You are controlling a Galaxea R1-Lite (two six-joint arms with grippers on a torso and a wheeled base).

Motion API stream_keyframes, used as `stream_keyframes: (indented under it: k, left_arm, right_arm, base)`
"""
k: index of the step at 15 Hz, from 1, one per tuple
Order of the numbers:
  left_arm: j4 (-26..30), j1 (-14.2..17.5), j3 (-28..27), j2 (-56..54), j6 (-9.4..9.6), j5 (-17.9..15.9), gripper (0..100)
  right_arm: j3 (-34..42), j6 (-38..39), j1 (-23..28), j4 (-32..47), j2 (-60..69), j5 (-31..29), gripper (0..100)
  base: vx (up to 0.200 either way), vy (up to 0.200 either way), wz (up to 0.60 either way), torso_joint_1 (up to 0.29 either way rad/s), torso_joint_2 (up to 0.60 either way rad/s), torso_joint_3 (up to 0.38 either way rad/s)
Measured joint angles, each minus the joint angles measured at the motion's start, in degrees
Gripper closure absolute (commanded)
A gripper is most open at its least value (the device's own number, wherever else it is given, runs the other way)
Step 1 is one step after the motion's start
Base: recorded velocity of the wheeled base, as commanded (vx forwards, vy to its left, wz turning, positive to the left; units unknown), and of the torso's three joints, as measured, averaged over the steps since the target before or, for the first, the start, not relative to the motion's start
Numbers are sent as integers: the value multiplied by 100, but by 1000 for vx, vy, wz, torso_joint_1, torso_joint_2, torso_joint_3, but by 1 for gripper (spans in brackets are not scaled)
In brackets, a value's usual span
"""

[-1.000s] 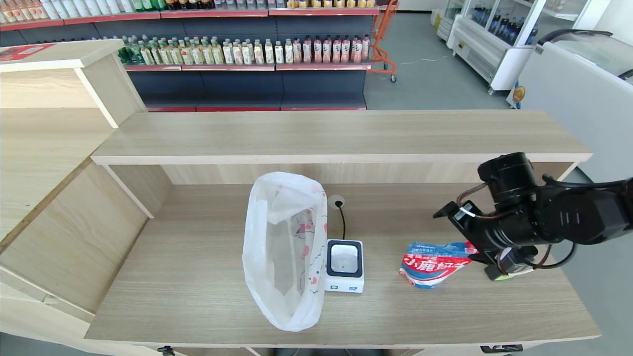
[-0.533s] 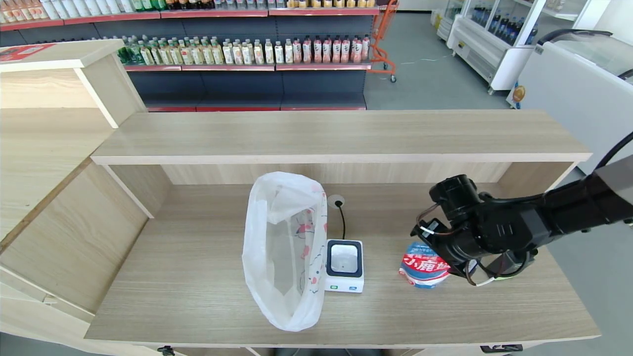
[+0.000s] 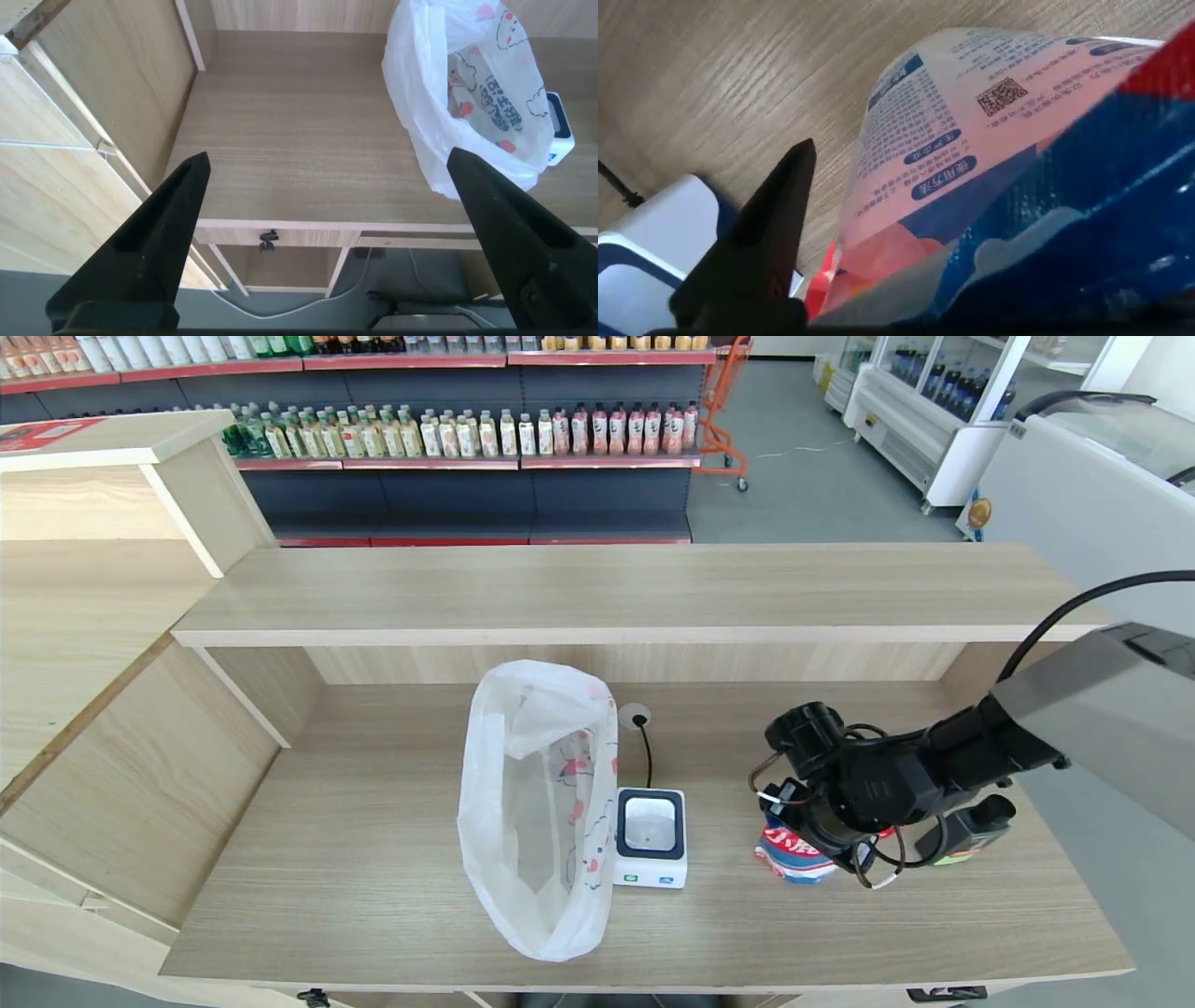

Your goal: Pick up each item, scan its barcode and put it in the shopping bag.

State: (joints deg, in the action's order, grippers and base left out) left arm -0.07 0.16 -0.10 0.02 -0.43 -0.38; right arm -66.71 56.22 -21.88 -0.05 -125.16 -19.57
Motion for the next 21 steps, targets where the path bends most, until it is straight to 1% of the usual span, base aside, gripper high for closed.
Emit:
stream_keyframes:
  k: [1,3,6,8,9,10,11,12,14,15,16,17,18,19,20,21]
  left_arm:
    - [0,0,0,0,0,0,0]
    - [0,0,0,0,0,-2,0]
    - [0,0,0,0,0,0,0]
    - [0,0,0,0,0,0,0]
    - [0,0,0,0,0,0,0]
    - [0,0,0,0,0,0,0]
    - [0,0,0,0,0,0,0]
    - [0,0,0,0,0,0,0]
    - [0,0,0,0,0,2,0]
    - [0,0,0,0,0,2,0]
    - [0,0,0,0,0,2,0]
    - [0,0,0,0,0,2,0]
    - [0,0,0,0,0,2,0]
    - [0,0,0,0,0,2,0]
    - [0,0,0,0,0,-2,0]
    - [0,-2,0,0,0,0,0]
  right_arm:
    - [-10,-138,11,5,-61,-20,100]
    - [48,-822,37,-5,-152,-274,100]
    - [87,-1204,0,-112,-188,-358,100]
    - [119,-1468,-17,-121,-91,-288,100]
    - [138,-1593,-22,-118,18,-176,100]
    - [144,-1705,-22,-117,193,79,100]
    - [148,-1852,-22,-110,411,411,100]
    - [163,-2120,-5,-106,730,942,100]
    - [307,-2892,67,-95,1454,2315,100]
    - [463,-3554,162,-93,1849,3179,100]
    - [686,-4407,312,-93,2213,4075,100]
    - [911,-5070,474,-101,2494,4745,100]
    - [1139,-5580,662,-101,2767,5309,100]
    - [1310,-5999,805,-96,2993,6166,100]
    - [1445,-6292,885,-90,3174,6705,100]
    - [1556,-6405,935,-50,3368,6907,100]
  base:
    - [0,0,0,0,0,0]
    - [0,0,0,0,0,0]
    - [0,0,0,0,0,0]
    - [0,0,0,0,0,0]
    - [0,0,0,0,0,0]
    - [0,0,0,0,0,0]
    - [0,0,0,0,0,0]
    - [0,0,0,0,0,0]
    - [0,0,0,0,0,0]
    - [0,0,0,0,0,0]
    - [0,0,0,0,0,0]
    - [0,0,0,0,0,0]
    - [0,0,0,0,0,0]
    - [0,0,0,0,0,0]
    - [0,0,0,0,0,0]
    - [0,0,0,0,0,0]
